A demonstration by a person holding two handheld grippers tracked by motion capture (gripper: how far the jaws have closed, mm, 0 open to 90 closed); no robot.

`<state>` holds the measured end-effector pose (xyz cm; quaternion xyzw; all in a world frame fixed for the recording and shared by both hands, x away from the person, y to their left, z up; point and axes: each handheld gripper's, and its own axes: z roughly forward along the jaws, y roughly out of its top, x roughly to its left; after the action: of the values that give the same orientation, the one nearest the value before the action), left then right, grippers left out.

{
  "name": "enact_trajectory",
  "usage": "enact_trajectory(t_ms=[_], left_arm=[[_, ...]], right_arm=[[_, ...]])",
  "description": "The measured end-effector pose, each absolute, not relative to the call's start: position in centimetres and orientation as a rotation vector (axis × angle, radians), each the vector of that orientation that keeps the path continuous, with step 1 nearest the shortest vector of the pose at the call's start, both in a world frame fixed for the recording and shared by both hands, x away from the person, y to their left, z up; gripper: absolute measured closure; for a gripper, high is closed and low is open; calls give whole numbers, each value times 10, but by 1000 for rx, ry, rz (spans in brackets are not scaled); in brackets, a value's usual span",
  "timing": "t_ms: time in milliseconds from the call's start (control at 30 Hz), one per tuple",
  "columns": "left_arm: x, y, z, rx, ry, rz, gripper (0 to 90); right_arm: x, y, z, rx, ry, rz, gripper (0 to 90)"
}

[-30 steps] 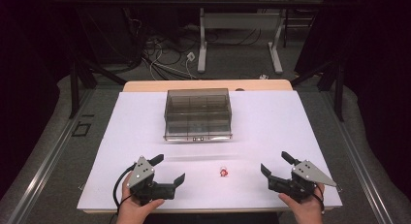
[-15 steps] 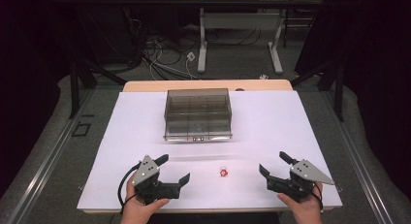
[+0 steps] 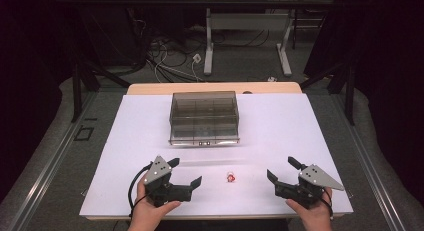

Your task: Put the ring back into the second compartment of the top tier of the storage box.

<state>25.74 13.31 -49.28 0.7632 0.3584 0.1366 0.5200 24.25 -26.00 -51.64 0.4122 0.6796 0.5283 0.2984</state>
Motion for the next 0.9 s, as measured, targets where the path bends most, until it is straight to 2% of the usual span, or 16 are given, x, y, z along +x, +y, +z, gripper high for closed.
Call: enact_trajectory(t_ms=[900], left_arm=[[275,88,-467,1930,766,284,42]], right_arm=[[243,-261,-517,1094,1816,1396,148]])
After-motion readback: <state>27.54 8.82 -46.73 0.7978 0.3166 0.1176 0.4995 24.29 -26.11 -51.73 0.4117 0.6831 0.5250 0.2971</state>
